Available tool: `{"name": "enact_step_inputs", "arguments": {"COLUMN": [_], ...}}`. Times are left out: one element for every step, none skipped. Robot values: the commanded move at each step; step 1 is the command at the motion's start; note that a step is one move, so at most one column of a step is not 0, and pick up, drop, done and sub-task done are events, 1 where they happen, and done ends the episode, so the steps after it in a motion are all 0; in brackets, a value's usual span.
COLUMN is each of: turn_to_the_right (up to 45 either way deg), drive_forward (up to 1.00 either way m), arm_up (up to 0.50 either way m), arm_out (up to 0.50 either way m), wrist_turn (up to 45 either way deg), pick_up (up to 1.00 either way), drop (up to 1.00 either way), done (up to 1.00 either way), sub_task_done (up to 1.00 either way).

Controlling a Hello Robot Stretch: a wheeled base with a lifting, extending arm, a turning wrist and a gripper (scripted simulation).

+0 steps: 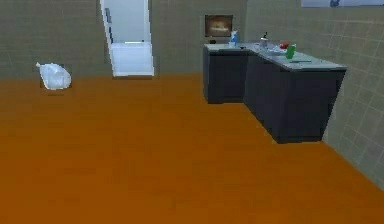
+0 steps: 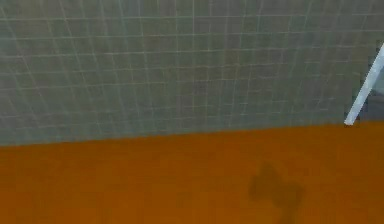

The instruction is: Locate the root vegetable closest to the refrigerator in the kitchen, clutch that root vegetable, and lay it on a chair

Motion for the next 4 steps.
{"name": "enact_step_inputs", "arguments": {"turn_to_the_right": [0.0, 0.0, 0.0, -45.0], "drive_forward": [1.0, 1.0, 0.7, 0.0], "arm_up": [0.0, 0.0, 0.0, 0.0], "arm_out": [0.0, 0.0, 0.0, 0.0], "wrist_turn": [0.0, 0.0, 0.0, 0.0], "pick_up": [0.0, 0.0, 0.0, 0.0], "drop": [0.0, 0.0, 0.0, 0.0], "done": [0.0, 0.0, 0.0, 0.0], "sub_task_done": [0.0, 0.0, 0.0, 0.0]}}
